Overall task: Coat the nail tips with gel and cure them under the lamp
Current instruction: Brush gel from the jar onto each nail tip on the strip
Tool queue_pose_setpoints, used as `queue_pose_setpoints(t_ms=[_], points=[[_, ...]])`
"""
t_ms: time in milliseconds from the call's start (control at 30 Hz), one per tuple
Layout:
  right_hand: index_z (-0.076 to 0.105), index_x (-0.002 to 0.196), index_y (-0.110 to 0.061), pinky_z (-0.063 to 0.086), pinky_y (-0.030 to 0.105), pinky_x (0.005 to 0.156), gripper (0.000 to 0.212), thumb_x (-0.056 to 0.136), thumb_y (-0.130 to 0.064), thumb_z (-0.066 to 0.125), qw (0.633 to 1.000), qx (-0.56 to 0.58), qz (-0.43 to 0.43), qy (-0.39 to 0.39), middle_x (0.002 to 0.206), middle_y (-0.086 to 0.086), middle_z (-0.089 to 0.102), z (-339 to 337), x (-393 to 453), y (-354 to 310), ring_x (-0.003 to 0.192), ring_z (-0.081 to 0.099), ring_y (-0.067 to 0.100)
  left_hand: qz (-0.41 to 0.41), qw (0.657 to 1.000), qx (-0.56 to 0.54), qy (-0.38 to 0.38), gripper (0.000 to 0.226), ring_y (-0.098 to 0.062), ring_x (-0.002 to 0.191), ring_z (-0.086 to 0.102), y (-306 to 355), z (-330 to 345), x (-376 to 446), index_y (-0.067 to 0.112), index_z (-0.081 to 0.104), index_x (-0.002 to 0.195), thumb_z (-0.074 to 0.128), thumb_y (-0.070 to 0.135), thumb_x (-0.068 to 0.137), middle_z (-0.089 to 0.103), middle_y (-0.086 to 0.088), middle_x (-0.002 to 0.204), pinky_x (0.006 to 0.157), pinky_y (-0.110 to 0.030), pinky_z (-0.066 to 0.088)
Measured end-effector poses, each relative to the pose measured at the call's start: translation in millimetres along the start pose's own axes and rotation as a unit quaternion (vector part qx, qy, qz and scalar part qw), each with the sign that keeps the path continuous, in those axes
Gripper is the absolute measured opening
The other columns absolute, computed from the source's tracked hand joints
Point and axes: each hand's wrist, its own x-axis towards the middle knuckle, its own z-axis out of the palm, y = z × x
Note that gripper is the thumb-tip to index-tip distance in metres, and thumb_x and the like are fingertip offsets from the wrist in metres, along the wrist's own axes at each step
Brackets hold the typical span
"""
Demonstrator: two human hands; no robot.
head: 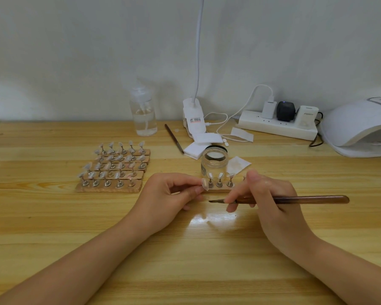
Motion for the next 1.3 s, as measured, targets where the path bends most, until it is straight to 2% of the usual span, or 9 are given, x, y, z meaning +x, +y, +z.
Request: queue_pose_setpoints(t_ms=[200, 300, 433, 633, 800, 900, 1033, 1167, 1300], points=[[0.068, 0.07, -0.014, 0.038, 0.005, 0.063, 0.047, 0.09, -0.038, 0.033, 0.999, 0.01, 0.013, 0.04, 0.068, 0.003, 0.068, -1, 1, 1, 0.068, 0.063, 0.003, -0.003, 1.0, -0.003, -0.003, 0.039, -0.004, 0.073, 0.068, -1, 0, 0, 0.042, 0.072, 0.07, 0.065, 0.005, 0.078, 0.072, 0.015, 0.079, 0.052, -0.014, 0.05], [0.07, 0.074, -0.017, 0.038, 0.007, 0.066, 0.045, 0.089, -0.041, 0.034, 0.999, -0.012, 0.023, 0.029, 0.073, -0.001, 0.069, 0, 3, 1, 0.075, 0.064, 0.006, 0.001, 1.0, 0.0, -0.003, 0.036, -0.005, 0.071, 0.068, -1, 0, 0, 0.039, 0.073, 0.07, 0.066, 0.005, 0.078, 0.072, 0.013, 0.08, 0.051, -0.014, 0.05], [0.07, 0.074, -0.017, 0.038, 0.007, 0.067, 0.044, 0.089, -0.039, 0.034, 1.0, -0.012, 0.017, 0.015, 0.071, -0.001, 0.069, 0, 2, 0, 0.073, 0.063, 0.006, 0.002, 1.0, 0.0, 0.003, 0.038, -0.005, 0.068, 0.068, -2, 0, 0, 0.039, 0.072, 0.067, 0.065, 0.003, 0.078, 0.072, 0.013, 0.075, 0.05, -0.015, 0.049], [0.069, 0.067, -0.023, 0.048, 0.023, 0.067, 0.043, 0.088, -0.038, 0.035, 1.0, -0.008, 0.008, -0.014, 0.065, 0.004, 0.067, -1, 0, -2, 0.067, 0.061, 0.013, 0.001, 1.0, -0.011, 0.024, 0.019, -0.006, 0.068, 0.068, -1, -1, -1, 0.022, 0.071, 0.079, 0.064, 0.004, 0.079, 0.072, 0.007, 0.079, 0.049, -0.017, 0.051], [0.067, 0.066, -0.012, 0.042, 0.006, 0.063, 0.047, 0.089, -0.034, 0.033, 0.999, 0.037, 0.007, 0.026, 0.064, 0.004, 0.066, -2, 1, -2, 0.063, 0.061, 0.002, 0.0, 0.997, -0.04, 0.063, 0.015, -0.008, 0.071, 0.069, 2, -4, 2, 0.019, 0.069, 0.082, 0.063, 0.005, 0.079, 0.073, 0.004, 0.083, 0.051, -0.019, 0.053], [0.067, 0.065, -0.011, 0.04, 0.005, 0.067, 0.048, 0.089, -0.036, 0.034, 0.997, 0.047, 0.021, 0.051, 0.06, 0.003, 0.066, -3, 2, -1, 0.062, 0.061, 0.002, 0.005, 0.996, -0.036, 0.078, 0.019, -0.009, 0.073, 0.069, 2, -8, 7, 0.02, 0.067, 0.08, 0.063, 0.002, 0.08, 0.073, 0.005, 0.083, 0.054, -0.017, 0.052], [0.067, 0.064, -0.013, 0.04, 0.005, 0.061, 0.046, 0.093, -0.028, 0.035, 0.994, 0.053, 0.038, 0.083, 0.057, 0.0, 0.066, -3, 3, -1, 0.061, 0.062, 0.002, 0.028, 0.996, 0.046, 0.073, 0.019, -0.002, 0.082, 0.065, 1, -8, 8, 0.025, 0.068, 0.074, 0.068, 0.007, 0.077, 0.071, 0.007, 0.087, 0.063, -0.014, 0.051], [0.068, 0.063, -0.016, 0.039, 0.007, 0.058, 0.049, 0.092, -0.028, 0.031, 0.992, 0.042, 0.048, 0.108, 0.057, 0.001, 0.066, -4, 4, -3, 0.06, 0.06, 0.001, 0.037, 0.988, 0.138, 0.06, 0.02, 0.002, 0.083, 0.058, 0, -7, 10, 0.032, 0.066, 0.074, 0.069, 0.013, 0.077, 0.064, 0.013, 0.088, 0.074, -0.02, 0.049], [0.068, 0.06, -0.018, 0.039, 0.009, 0.057, 0.049, 0.092, -0.029, 0.033, 0.989, 0.055, 0.054, 0.123, 0.054, 0.002, 0.065, -4, 6, -3, 0.059, 0.06, 0.004, 0.047, 0.983, 0.166, 0.06, 0.022, 0.007, 0.077, 0.058, 0, -6, 9, 0.03, 0.064, 0.075, 0.07, 0.009, 0.077, 0.066, 0.013, 0.077, 0.065, -0.006, 0.042]])
